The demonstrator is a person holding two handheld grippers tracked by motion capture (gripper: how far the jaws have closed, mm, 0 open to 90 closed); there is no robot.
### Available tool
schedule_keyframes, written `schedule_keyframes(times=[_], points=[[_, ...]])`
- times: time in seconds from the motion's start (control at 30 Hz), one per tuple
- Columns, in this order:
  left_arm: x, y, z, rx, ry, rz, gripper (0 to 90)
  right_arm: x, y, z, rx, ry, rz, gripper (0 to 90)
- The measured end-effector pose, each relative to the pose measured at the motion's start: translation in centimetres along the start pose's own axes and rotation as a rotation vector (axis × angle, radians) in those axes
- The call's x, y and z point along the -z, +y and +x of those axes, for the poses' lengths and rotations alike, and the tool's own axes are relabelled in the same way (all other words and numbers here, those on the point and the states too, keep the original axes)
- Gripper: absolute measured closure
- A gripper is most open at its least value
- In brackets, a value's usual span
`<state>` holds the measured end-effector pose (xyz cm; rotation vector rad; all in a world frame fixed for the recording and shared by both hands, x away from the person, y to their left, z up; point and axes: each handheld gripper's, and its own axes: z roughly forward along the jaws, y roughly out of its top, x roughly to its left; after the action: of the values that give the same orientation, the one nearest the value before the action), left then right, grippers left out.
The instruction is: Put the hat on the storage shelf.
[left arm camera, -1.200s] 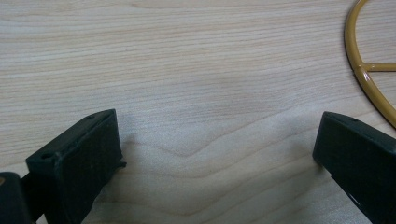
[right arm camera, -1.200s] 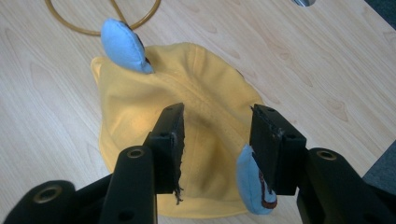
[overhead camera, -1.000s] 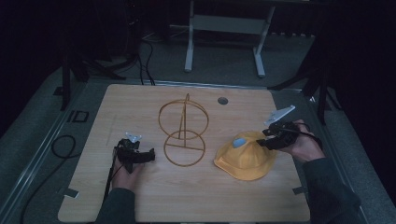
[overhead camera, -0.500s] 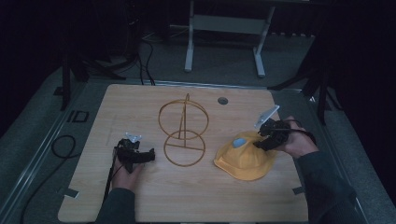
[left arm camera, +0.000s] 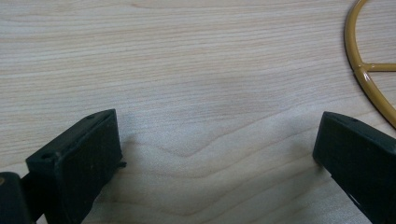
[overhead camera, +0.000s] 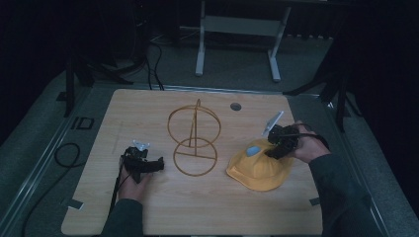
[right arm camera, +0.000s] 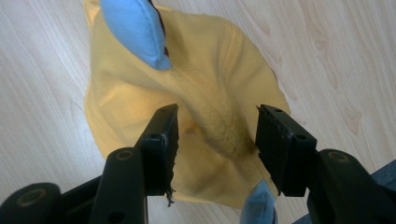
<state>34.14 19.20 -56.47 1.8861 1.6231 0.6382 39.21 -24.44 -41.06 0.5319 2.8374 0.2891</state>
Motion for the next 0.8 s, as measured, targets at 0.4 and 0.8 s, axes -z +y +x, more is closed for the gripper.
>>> schedule_keyframes(times=[0.4, 0.8], points=[[0.00, 0.00, 0.01, -0.001, 0.000, 0.001, 0.9, -0.88, 0.83, -0.40, 0.043, 0.010, 0.086, 79.5], [0.01, 0.00, 0.01, -0.002, 0.000, 0.001, 0.9, -0.06, 0.83, -0.06, 0.078, 0.008, 0.097, 84.2]])
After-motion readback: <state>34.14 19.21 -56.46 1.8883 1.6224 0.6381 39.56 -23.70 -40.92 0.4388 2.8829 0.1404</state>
